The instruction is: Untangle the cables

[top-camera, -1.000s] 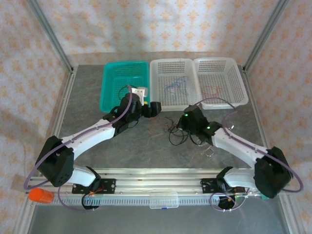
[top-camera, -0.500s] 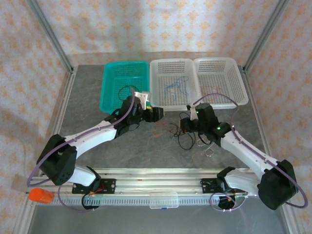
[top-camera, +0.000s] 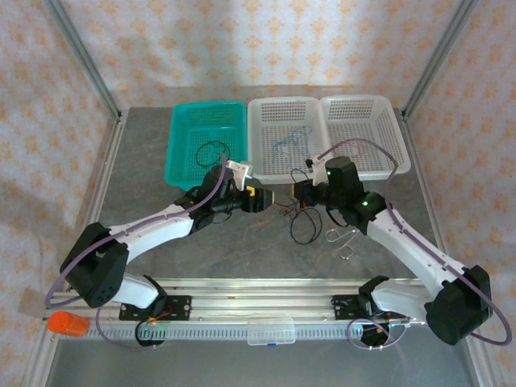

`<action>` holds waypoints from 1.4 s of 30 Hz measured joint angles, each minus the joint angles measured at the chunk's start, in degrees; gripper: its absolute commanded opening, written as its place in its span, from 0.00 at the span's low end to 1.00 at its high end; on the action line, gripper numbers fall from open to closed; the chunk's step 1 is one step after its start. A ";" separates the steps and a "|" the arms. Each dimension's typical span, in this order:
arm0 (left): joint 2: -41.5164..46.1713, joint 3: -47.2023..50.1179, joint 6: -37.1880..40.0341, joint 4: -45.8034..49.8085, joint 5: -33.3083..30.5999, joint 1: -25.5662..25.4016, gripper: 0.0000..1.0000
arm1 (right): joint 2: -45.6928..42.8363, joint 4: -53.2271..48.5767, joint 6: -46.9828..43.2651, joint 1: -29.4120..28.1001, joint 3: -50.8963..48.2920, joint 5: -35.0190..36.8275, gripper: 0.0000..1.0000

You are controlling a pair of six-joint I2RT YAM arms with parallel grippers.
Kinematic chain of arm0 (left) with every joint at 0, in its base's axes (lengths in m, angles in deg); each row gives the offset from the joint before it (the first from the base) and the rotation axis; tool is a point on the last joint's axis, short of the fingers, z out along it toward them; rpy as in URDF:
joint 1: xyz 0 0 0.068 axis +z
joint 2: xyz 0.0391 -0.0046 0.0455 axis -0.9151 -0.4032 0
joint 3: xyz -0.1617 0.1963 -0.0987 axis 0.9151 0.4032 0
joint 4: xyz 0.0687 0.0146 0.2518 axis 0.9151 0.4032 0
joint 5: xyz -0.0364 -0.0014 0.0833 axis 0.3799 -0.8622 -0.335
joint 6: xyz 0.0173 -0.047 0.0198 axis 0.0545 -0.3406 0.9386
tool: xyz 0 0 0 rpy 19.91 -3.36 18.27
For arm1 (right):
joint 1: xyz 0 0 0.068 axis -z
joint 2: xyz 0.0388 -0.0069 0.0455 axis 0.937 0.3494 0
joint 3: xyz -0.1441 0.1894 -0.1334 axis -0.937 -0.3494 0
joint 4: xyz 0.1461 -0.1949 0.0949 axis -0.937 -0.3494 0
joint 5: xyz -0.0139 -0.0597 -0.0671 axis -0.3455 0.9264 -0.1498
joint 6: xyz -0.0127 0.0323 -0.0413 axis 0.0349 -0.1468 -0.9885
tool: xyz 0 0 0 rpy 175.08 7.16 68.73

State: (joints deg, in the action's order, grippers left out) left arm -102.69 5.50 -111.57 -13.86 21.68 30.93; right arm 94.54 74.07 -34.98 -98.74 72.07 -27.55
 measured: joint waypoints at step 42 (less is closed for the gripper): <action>-1.27 -9.07 10.36 7.65 0.26 -5.60 0.44 | 19.71 -6.78 24.83 3.15 19.26 -15.10 0.00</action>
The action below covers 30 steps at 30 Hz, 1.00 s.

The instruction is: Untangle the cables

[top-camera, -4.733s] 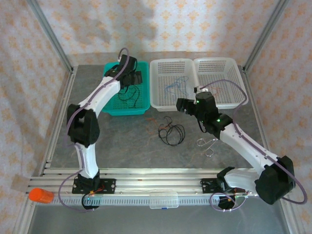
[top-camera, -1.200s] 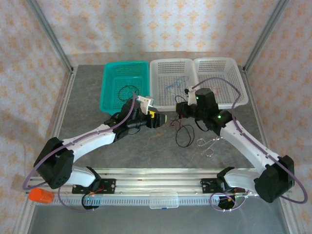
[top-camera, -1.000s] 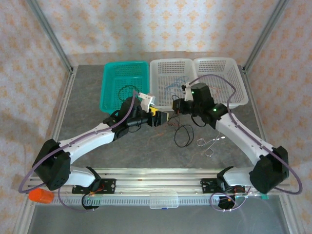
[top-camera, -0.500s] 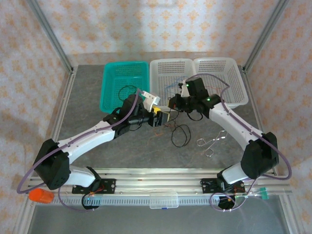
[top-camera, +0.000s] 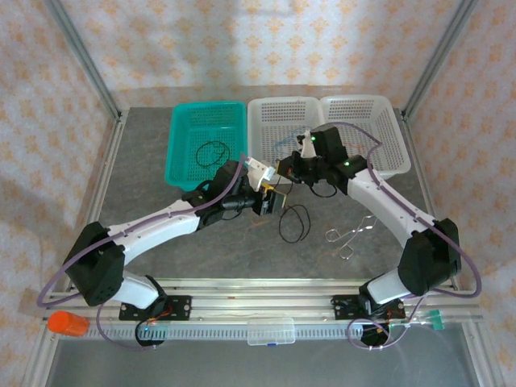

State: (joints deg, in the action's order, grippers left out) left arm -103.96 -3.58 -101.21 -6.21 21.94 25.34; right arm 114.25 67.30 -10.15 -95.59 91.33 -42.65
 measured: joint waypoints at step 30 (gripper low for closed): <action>1.36 -0.61 -2.67 -2.03 -1.70 3.41 0.00 | -18.27 10.03 -6.95 0.61 -13.70 20.35 0.83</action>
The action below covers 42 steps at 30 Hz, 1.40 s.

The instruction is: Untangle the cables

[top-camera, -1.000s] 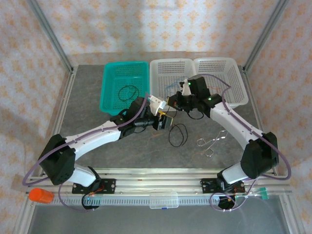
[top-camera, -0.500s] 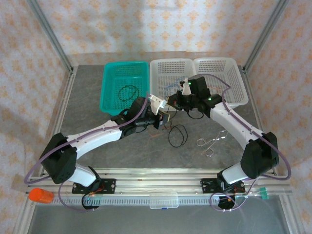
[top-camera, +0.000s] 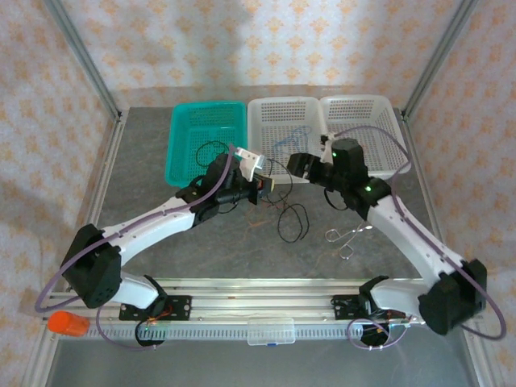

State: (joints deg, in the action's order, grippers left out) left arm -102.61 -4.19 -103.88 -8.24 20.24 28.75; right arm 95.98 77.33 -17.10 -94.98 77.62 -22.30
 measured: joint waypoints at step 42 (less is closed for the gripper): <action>4.94 -9.20 -3.82 5.03 4.09 5.11 0.00 | -12.39 31.36 -10.36 -10.36 -29.86 6.01 0.67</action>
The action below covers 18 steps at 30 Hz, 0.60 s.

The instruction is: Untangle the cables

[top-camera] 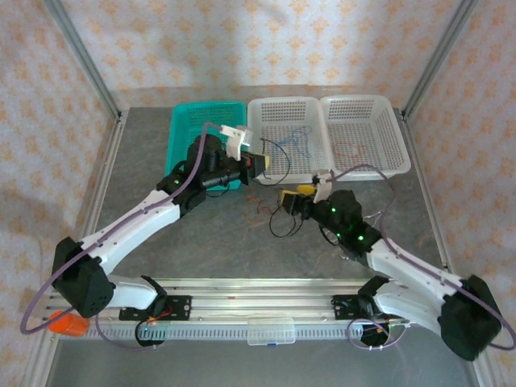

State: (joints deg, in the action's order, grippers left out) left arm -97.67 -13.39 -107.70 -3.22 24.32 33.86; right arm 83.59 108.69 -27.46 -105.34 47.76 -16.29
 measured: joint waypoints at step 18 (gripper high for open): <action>-4.48 -15.61 8.20 12.92 -21.99 6.32 0.00 | 2.34 -15.43 6.88 2.49 9.11 18.05 0.84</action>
State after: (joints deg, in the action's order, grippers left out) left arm -102.15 -28.99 -99.51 9.70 2.34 40.18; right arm 85.93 93.26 -20.58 -102.85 56.88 1.76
